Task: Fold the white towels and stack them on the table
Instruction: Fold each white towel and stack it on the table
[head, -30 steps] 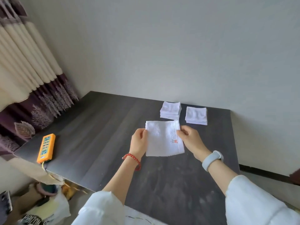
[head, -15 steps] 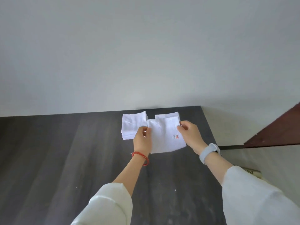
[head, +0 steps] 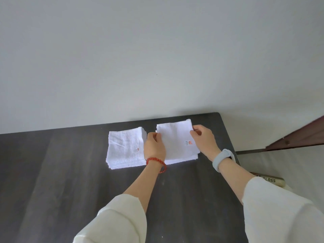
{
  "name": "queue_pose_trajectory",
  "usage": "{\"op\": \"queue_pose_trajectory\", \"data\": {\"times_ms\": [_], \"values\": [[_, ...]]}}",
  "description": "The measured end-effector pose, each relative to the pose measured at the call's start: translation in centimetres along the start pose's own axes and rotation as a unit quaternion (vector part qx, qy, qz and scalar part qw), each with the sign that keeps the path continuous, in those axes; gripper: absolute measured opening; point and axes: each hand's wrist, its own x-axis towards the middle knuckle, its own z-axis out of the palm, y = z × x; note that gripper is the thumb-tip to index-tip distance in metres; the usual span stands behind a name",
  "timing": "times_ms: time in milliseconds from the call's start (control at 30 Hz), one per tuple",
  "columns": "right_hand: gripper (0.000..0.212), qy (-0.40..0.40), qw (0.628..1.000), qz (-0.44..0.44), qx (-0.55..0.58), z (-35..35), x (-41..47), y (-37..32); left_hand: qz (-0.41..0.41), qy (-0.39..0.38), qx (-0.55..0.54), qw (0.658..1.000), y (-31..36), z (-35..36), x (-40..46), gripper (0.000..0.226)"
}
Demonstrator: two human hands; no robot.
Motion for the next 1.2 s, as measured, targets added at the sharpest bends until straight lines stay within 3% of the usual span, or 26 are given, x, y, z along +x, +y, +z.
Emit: {"op": "queue_pose_trajectory", "data": {"times_ms": [200,367,467,533,600,633,767,867,967,1067,1133,1200], "values": [[0.024,-0.013,0.998,-0.007,-0.057,1.2,1.5,2.4,-0.003,0.022,0.15,0.988,-0.6,1.8,0.9,0.024],[0.024,-0.026,0.996,-0.025,-0.076,1.6,1.6,3.5,0.039,0.039,0.194,0.979,-1.3,1.8,0.9,0.018],[0.03,0.056,0.988,-0.086,-0.119,1.7,1.2,3.4,0.128,0.066,0.236,0.961,-1.7,1.6,0.7,0.026],[0.031,0.126,0.957,-0.181,-0.188,1.7,0.7,3.2,0.248,0.083,0.268,0.927,-2.0,1.8,0.6,0.038],[0.037,0.125,0.912,-0.273,-0.278,1.8,0.5,3.1,0.349,0.079,0.325,0.875,-2.5,2.4,0.7,0.035],[0.042,0.097,0.89,-0.294,-0.335,1.9,0.5,3.2,0.362,0.057,0.363,0.857,-2.5,2.5,0.7,0.034],[0.054,-0.011,0.841,-0.255,-0.478,2.6,1.3,3.8,0.254,-0.081,0.481,0.835,-2.9,2.8,0.7,0.072],[0.057,-0.051,0.834,-0.227,-0.501,3.1,1.8,4.2,0.227,-0.094,0.499,0.831,-3.8,3.0,1.1,0.082],[0.061,-0.06,0.843,-0.212,-0.49,3.3,2.0,4.3,0.217,-0.112,0.483,0.841,-3.9,2.9,1.5,0.08],[0.077,-0.094,0.842,-0.225,-0.481,2.8,1.6,3.7,0.206,-0.137,0.487,0.837,-2.9,2.4,1.4,0.064],[0.08,-0.102,0.861,-0.22,-0.447,2.0,1.0,2.7,0.221,-0.128,0.489,0.834,-1.7,1.6,0.9,0.059],[0.069,-0.072,0.892,-0.21,-0.393,0.7,0.0,1.5,0.249,-0.103,0.464,0.844,-0.2,0.6,0.1,0.054]]}}
